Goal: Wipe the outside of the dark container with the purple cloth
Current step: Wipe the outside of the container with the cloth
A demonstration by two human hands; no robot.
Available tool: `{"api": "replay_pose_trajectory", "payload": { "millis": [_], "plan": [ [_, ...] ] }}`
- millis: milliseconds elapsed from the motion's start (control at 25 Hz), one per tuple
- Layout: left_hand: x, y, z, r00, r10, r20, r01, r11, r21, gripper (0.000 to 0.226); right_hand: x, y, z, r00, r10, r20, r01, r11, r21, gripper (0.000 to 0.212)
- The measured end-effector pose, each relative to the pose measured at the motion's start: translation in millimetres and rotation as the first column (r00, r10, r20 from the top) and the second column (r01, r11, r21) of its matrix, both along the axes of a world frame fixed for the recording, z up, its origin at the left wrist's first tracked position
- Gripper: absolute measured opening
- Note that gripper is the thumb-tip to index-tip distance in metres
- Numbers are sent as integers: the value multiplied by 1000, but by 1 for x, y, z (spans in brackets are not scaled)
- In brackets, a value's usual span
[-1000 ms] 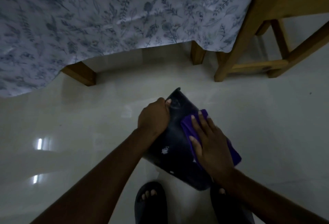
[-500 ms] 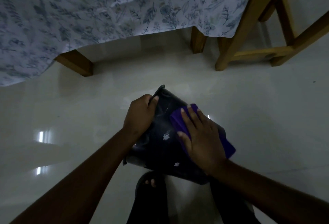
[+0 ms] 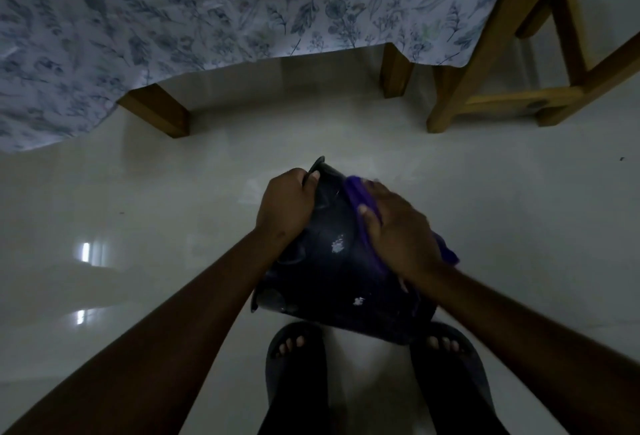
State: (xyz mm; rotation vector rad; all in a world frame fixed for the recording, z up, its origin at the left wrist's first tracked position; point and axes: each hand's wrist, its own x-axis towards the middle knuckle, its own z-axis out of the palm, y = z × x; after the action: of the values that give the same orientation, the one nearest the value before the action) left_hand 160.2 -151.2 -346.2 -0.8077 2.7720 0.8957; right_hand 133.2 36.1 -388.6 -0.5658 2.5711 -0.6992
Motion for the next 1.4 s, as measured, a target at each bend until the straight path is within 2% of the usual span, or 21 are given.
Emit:
{"api": "replay_pose_trajectory", "payload": {
  "millis": [80, 160, 240, 320, 360, 440, 480, 600, 680, 720, 840, 880, 960, 1080, 1160, 1280, 1320, 1400],
  "plan": [
    [5, -1, -3, 1000, 2, 7, -2, 1000, -8, 40, 10, 9, -2, 998, -38, -54, 39, 999, 15, 57],
    [-1, -1, -3, 999, 1, 45, 0, 1000, -10, 40, 67, 15, 6, 968, 168, -188, -161, 986, 53, 57],
    [-16, -6, -3, 998, 15, 59, -17, 999, 41, 41, 72, 19, 3, 930, 271, -249, -275, 961, 20, 56],
    [-18, -5, 6, 999, 7, 33, -15, 970, 243, 37, 28, 10, -1, 948, 186, -258, -179, 983, 51, 54],
    [-12, -3, 10, 1000, -22, 17, 16, 957, 291, 34, -1, 8, 1, 975, 98, -199, -92, 995, 40, 53],
    [9, -1, 10, 998, -55, -31, 61, 973, 224, 31, -27, 8, 2, 996, -32, -85, 32, 999, 0, 54],
    [16, 1, 8, 998, -43, -55, 53, 983, 178, 29, -18, 11, 1, 994, -45, -105, 47, 999, 17, 56],
    [16, 6, 2, 995, -2, -104, 14, 993, 115, 27, 49, 15, 6, 945, 186, -269, -153, 978, 141, 61],
    [13, 6, 1, 991, 8, -132, 7, 993, 115, 29, 39, 8, 0, 925, 236, -299, -205, 970, 130, 60],
    [14, 6, 0, 988, 19, -150, 0, 992, 125, 30, 17, -2, -1, 937, 198, -288, -169, 978, 121, 59],
    [18, 7, -3, 989, 37, -140, -19, 991, 129, 35, -26, -14, 2, 992, 12, -129, -5, 999, 51, 57],
    [17, 7, -3, 991, 41, -124, -26, 992, 122, 36, -18, -12, 1, 988, -5, -154, 15, 998, 63, 57],
    [13, 8, -3, 993, 46, -107, -34, 994, 107, 34, 26, -2, 5, 965, 97, -245, -64, 988, 138, 58],
    [17, 7, -5, 992, 59, -108, -45, 991, 129, 32, 44, 5, 6, 934, 249, -257, -213, 964, 159, 59],
    [23, 9, -4, 990, 78, -114, -58, 984, 170, 31, 2, -13, 2, 956, 171, -240, -145, 982, 123, 58],
    [20, 11, 0, 992, 85, -98, -69, 984, 162, 34, -44, -15, -2, 996, -20, -83, 25, 998, 56, 61],
    [15, 10, 1, 993, 86, -85, -73, 986, 149, 36, -34, -11, -2, 993, -31, -114, 41, 996, 82, 60],
    [7, 9, -2, 995, 81, -62, -74, 992, 103, 38, 17, 2, 3, 969, 82, -232, -47, 987, 153, 59]
  ]
}}
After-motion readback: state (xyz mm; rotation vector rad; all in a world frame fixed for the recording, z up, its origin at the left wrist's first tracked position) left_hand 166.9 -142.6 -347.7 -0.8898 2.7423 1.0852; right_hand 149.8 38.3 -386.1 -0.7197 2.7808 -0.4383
